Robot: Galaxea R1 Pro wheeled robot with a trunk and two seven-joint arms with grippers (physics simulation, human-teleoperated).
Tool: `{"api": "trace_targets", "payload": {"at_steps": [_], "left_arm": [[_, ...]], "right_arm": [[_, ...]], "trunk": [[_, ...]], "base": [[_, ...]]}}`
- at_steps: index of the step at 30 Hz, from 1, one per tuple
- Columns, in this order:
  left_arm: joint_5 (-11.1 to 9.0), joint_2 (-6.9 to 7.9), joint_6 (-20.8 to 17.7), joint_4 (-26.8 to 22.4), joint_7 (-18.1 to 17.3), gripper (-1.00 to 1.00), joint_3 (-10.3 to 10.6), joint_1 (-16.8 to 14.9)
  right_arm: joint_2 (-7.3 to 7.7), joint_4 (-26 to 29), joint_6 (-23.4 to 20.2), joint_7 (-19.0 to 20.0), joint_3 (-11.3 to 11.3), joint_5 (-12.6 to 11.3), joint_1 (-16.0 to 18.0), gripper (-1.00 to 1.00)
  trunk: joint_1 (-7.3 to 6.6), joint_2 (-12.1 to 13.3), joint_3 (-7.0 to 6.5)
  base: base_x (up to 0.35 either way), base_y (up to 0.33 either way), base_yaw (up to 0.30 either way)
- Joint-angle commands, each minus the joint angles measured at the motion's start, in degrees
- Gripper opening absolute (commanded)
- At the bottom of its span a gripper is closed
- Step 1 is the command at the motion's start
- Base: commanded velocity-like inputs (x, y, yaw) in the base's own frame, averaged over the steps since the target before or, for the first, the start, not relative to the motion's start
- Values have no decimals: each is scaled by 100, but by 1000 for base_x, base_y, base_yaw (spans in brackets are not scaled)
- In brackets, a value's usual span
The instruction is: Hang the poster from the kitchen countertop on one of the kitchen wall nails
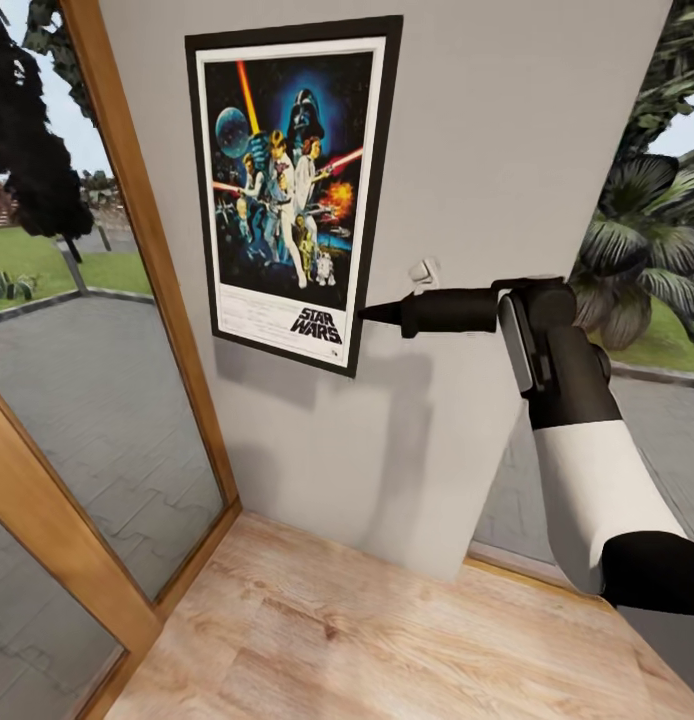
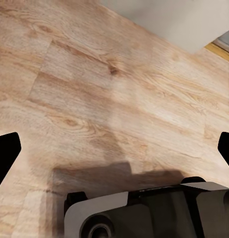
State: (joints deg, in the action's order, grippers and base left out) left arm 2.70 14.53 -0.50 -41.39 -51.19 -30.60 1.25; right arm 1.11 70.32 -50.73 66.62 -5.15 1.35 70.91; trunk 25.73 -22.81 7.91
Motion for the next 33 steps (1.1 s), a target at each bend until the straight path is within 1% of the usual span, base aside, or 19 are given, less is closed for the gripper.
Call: {"api": "trace_targets", "payload": {"at_steps": [1, 9, 15, 22, 28, 33], "left_arm": [[28, -3, -7, -11, -25, 100, -16, -2], [28, -3, -8, -10, -29, 100, -24, -2], [28, -3, -8, -15, -29, 100, -24, -2], [28, -1, -3, -13, -30, 100, -25, -2], [28, 5, -5, -11, -30, 100, -25, -2], [28, 6, -6, -10, -30, 100, -25, -2]], "right_arm": [[3, 4, -45, 18, -3, 5, 11, -100], [3, 8, -36, 18, -3, 5, 28, -100], [3, 5, -10, 18, 7, 0, 28, -100], [3, 8, 7, 16, 6, -2, 23, -100], [3, 8, 10, 11, 5, -2, 20, -100], [9, -5, 10, 10, 5, 2, 20, -100]], "trunk": [[5, -12, 11], [5, -12, 11], [5, -12, 11], [5, -12, 11], [5, -12, 11], [5, -12, 11]], "base": [[181, 0, 0], [54, 0, 0], [141, 0, 0], [39, 0, 0], [132, 0, 0], [28, 0, 0]]}}
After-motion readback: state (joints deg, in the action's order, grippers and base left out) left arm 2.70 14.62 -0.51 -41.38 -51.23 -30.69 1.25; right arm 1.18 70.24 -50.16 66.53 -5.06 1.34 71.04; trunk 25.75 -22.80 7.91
